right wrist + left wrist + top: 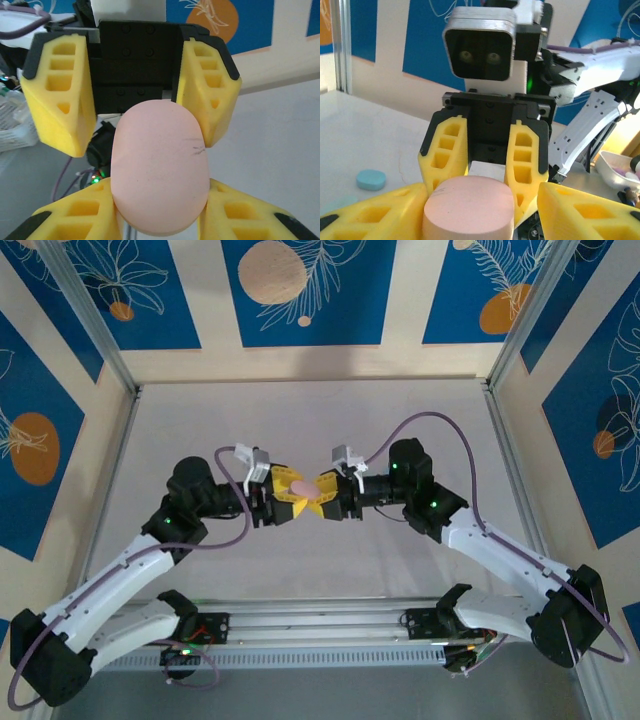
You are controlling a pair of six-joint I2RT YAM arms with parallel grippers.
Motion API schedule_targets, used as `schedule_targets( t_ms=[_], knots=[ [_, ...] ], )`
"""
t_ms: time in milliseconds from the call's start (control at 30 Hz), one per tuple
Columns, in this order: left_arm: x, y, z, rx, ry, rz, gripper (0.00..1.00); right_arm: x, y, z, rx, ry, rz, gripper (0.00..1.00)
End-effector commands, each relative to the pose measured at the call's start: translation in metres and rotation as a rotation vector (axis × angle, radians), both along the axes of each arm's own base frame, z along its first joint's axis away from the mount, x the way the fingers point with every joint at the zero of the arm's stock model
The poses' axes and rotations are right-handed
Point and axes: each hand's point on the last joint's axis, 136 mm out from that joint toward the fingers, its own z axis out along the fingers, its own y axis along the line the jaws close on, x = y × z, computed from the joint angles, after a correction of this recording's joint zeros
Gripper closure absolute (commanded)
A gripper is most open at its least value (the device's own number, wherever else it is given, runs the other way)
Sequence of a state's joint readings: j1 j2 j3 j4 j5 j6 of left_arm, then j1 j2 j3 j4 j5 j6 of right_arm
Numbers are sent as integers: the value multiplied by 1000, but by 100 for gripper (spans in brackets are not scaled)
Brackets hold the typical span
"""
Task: Insert the wireless bluetooth earbuds into the charging case
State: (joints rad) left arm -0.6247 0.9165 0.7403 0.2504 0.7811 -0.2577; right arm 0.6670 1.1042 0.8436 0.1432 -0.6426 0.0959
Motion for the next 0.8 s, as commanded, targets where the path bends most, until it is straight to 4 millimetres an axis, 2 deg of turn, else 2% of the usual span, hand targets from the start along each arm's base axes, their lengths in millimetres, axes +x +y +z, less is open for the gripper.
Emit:
schedule_targets(
  t_ms=[0, 100, 267, 467, 600, 767],
  knots=[
    [-17, 2, -3, 19, -118, -66, 44, -3, 0, 9, -3, 53, 43, 66],
    [-11, 3, -7, 37, -144, -21, 49, -3, 1, 10, -2, 57, 54, 66],
    [-16, 1, -9, 51, -158, -72, 50, -2, 3, 12, 0, 56, 61, 66],
    [-15, 0, -15, 73, -134, -72, 43, 0, 4, 13, 8, 39, 56, 67],
    [-13, 1, -18, 88, -112, -56, 35, 0, 3, 13, 15, 7, 44, 67],
    [-12, 1, -18, 81, -112, -52, 39, 1, 2, 12, 16, -7, 31, 67]
  ],
)
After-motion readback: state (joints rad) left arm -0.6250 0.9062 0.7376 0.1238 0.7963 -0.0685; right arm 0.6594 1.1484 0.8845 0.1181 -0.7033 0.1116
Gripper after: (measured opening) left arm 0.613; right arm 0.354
